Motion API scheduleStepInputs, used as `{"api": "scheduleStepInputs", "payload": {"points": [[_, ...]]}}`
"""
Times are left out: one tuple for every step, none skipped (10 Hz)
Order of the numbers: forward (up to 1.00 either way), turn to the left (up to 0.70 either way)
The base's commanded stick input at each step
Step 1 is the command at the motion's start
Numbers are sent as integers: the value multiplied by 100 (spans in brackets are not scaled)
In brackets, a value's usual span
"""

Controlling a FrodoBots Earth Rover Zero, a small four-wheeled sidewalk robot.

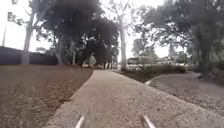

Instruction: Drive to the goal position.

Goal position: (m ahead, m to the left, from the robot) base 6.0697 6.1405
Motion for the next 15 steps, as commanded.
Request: {"api": "scheduleStepInputs", "payload": {"points": [[100, 0], [100, 0], [100, 0], [100, 0], [100, 0], [100, 0], [100, 0], [100, 0], [100, 0], [100, 0], [100, 0], [100, 10], [100, 19], [100, 19], [100, 0]]}}
